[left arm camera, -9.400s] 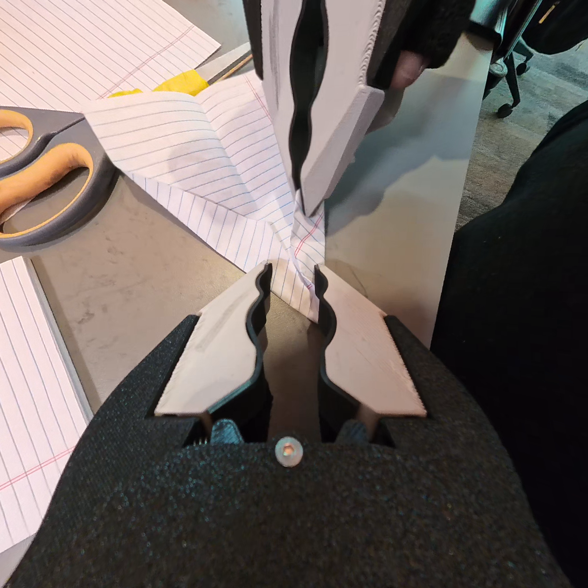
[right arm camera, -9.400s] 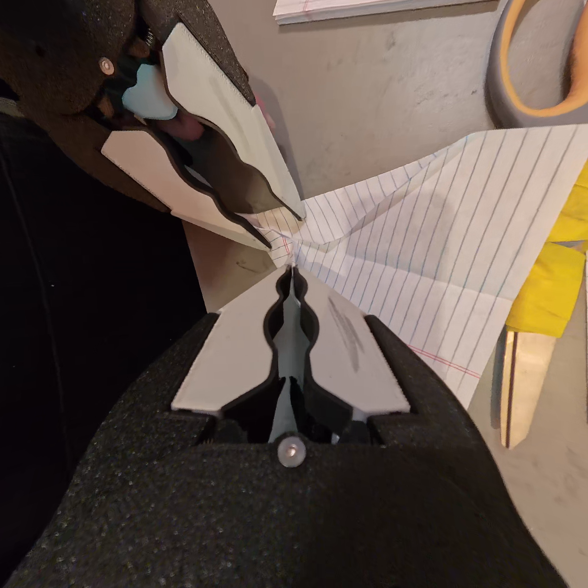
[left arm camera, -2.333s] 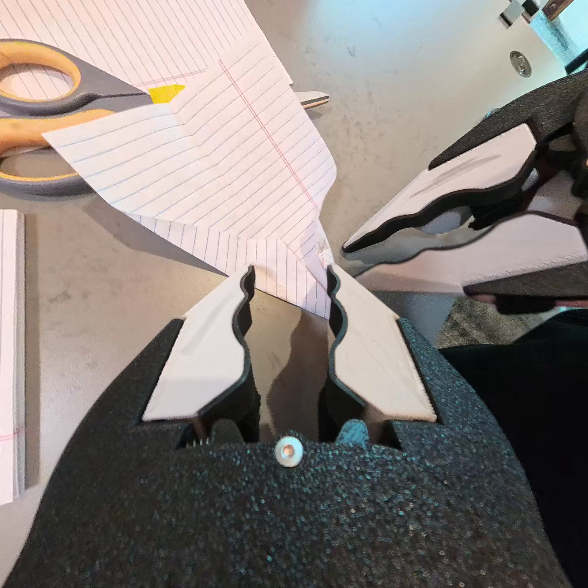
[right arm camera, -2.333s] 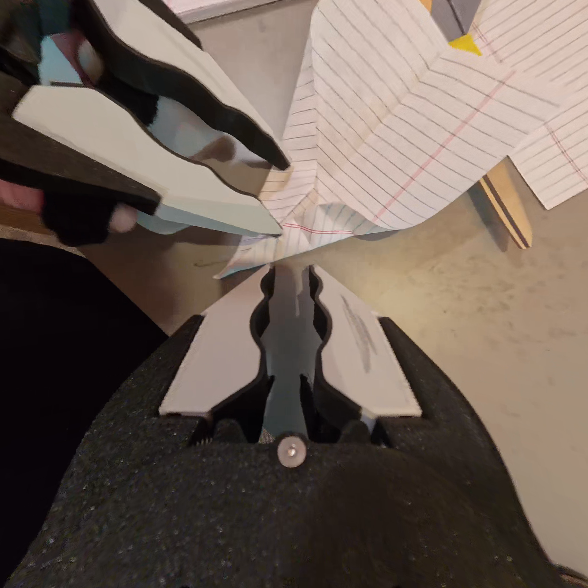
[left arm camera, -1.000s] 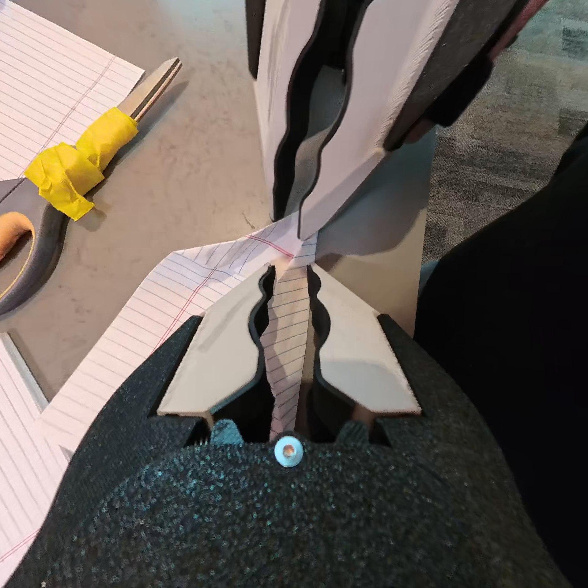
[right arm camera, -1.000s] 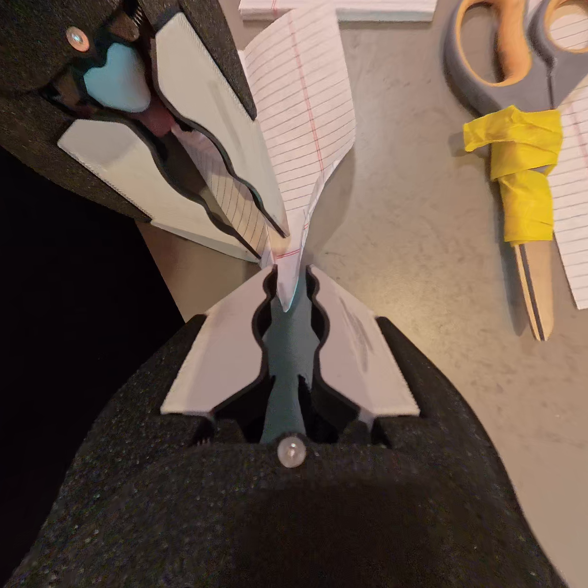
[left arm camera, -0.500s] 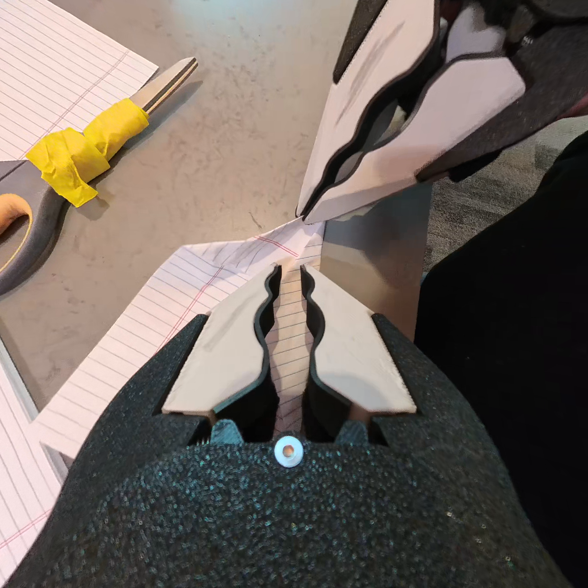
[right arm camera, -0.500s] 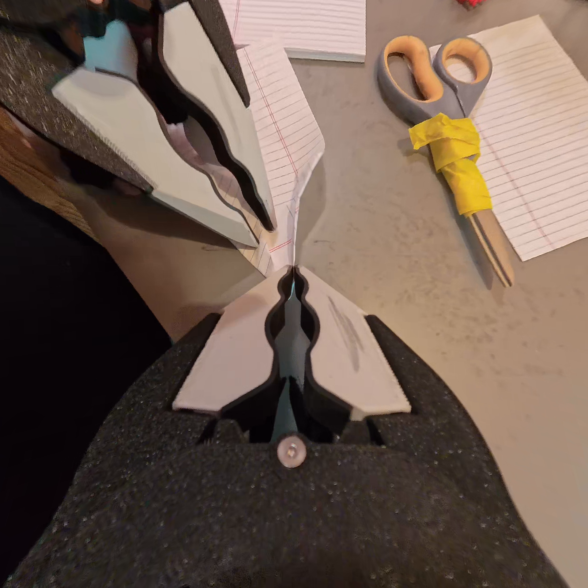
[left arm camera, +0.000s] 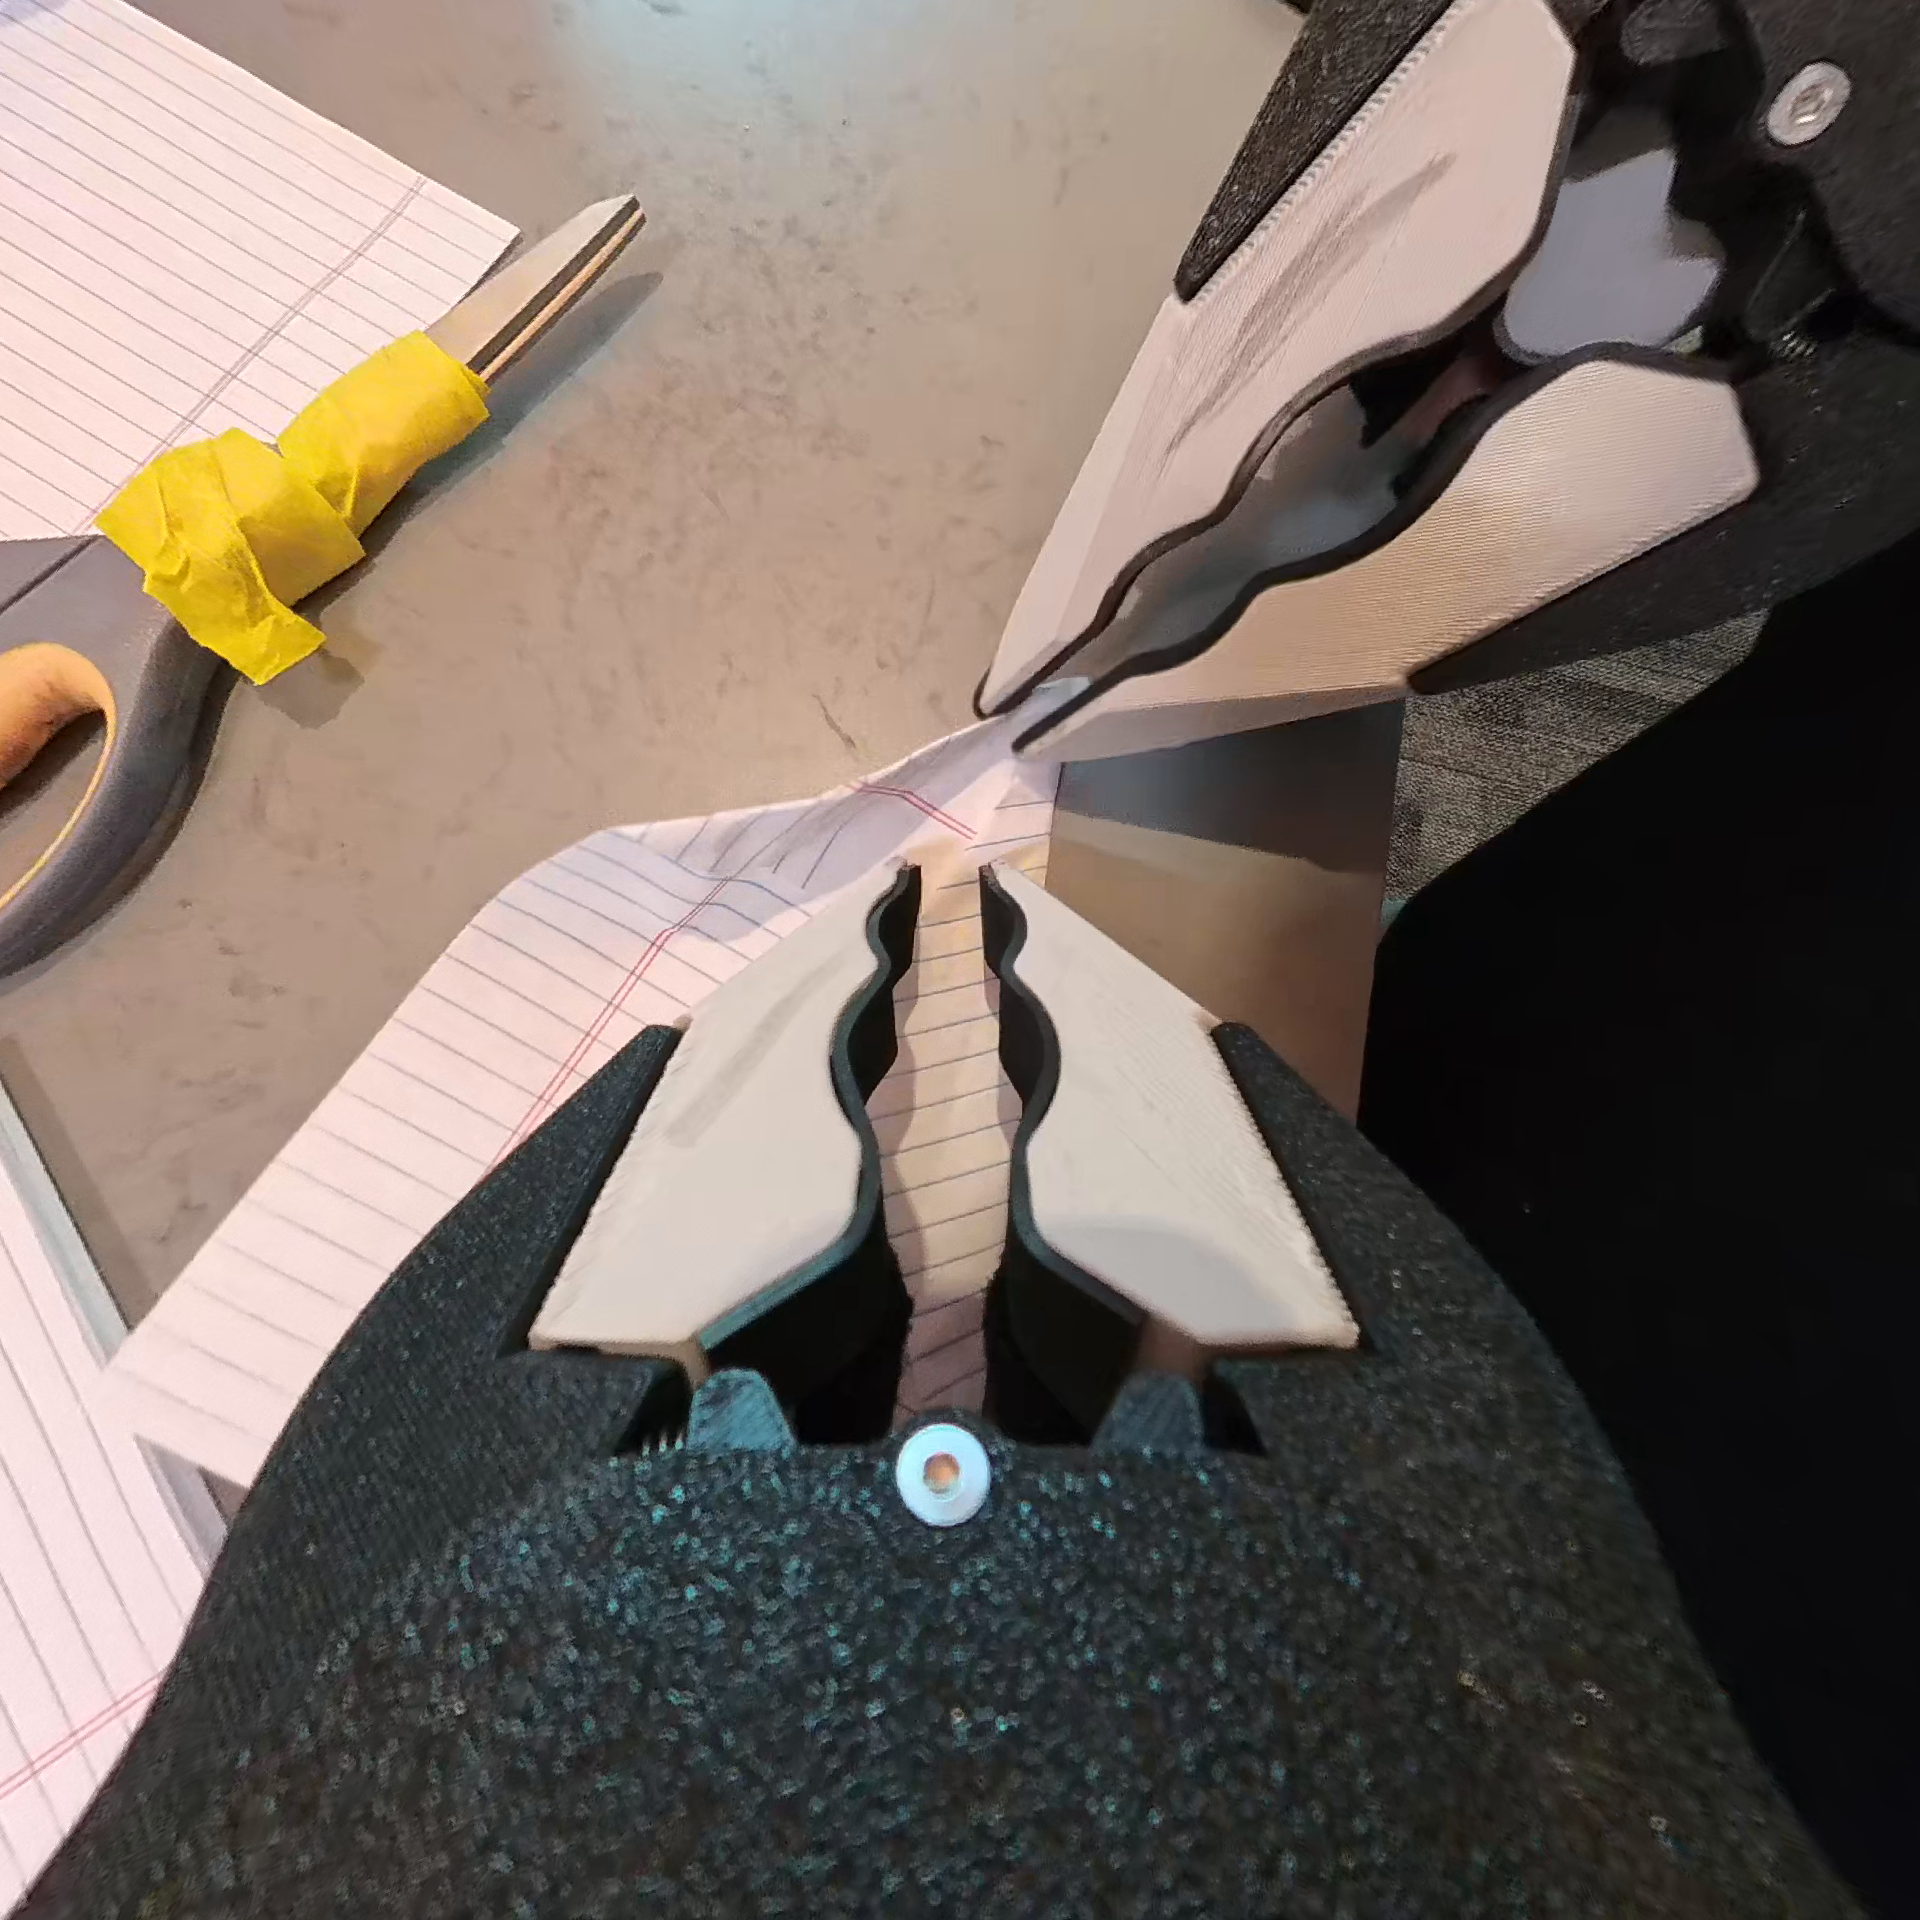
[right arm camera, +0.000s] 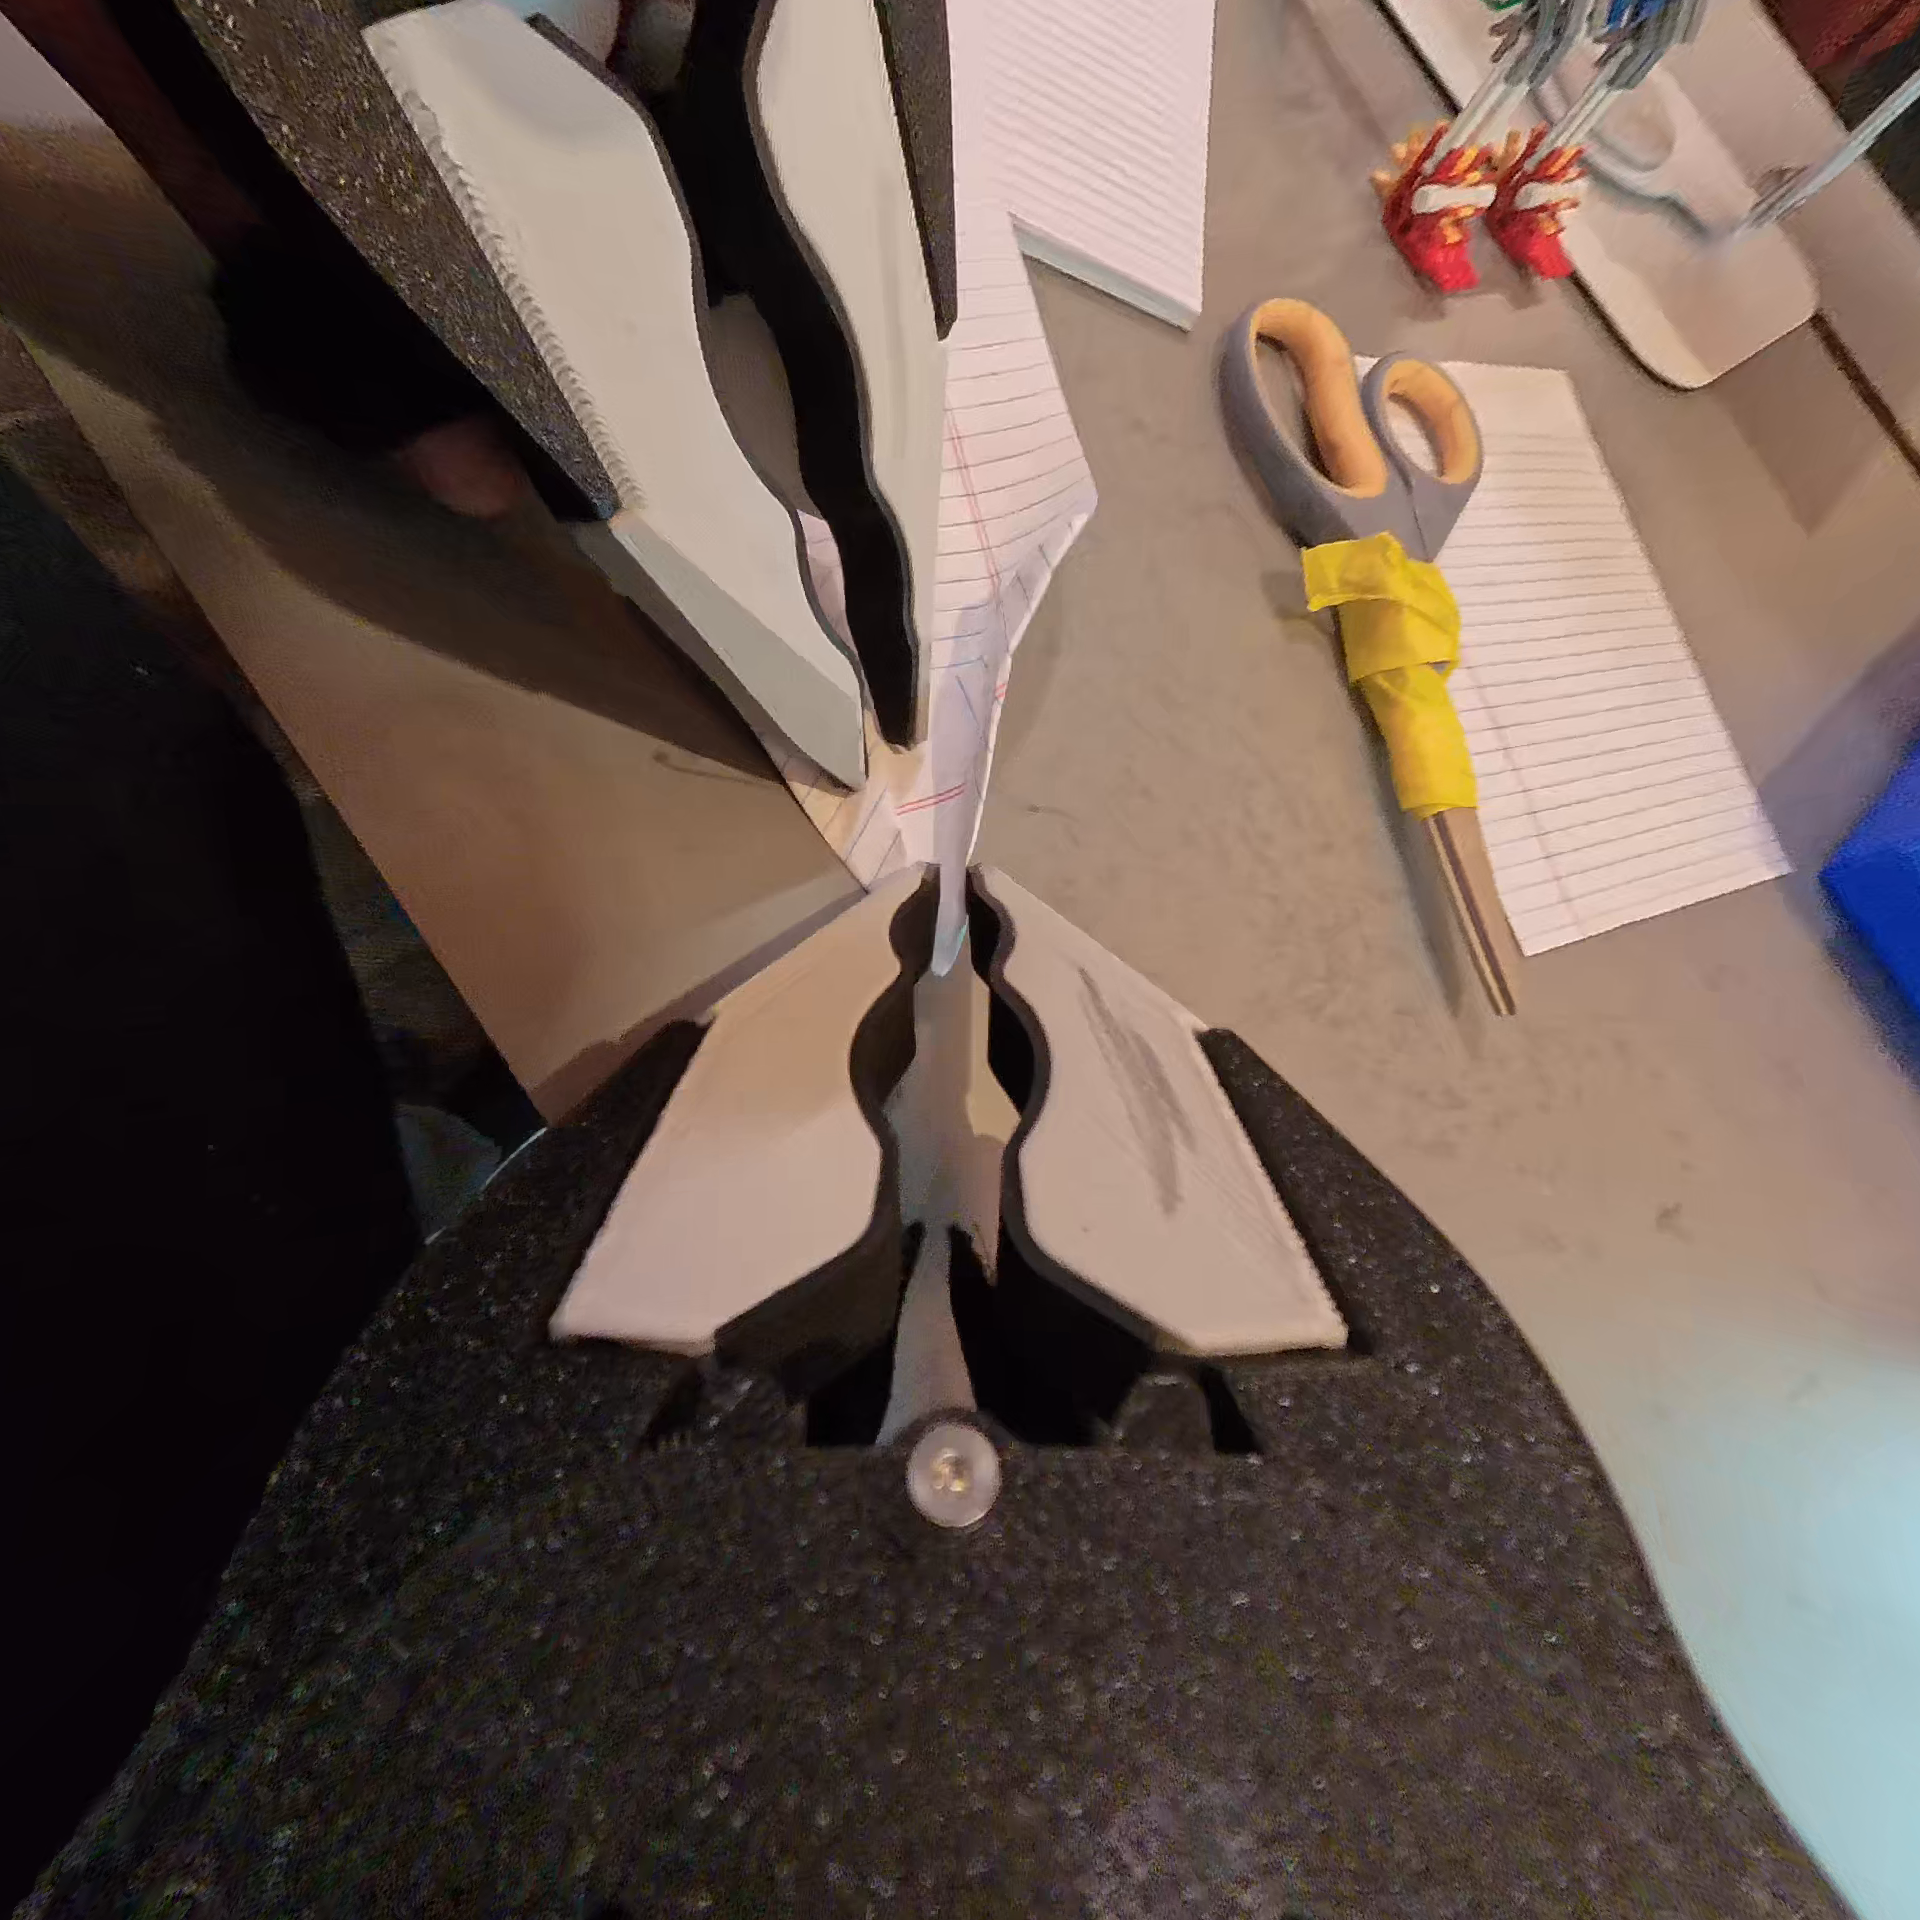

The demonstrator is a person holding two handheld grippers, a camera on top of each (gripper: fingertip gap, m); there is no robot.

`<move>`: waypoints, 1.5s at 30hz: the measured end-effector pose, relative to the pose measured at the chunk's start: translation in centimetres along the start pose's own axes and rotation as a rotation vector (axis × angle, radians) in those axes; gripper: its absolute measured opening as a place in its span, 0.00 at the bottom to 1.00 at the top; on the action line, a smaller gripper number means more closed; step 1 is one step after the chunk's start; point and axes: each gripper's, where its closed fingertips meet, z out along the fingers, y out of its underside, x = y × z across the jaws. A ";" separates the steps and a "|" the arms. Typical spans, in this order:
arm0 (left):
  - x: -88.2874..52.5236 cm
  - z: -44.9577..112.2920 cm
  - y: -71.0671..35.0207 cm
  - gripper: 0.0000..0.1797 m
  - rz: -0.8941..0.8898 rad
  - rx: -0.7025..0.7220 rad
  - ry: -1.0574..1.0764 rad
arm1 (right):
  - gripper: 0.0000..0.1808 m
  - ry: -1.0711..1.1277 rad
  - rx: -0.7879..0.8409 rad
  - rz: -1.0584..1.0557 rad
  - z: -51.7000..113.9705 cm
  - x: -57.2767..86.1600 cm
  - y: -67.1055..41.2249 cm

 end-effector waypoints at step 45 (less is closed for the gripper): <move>0.2 0.0 0.0 0.06 0.018 0.005 0.002 | 0.00 -0.049 0.008 -0.053 -0.3 0.0 0.3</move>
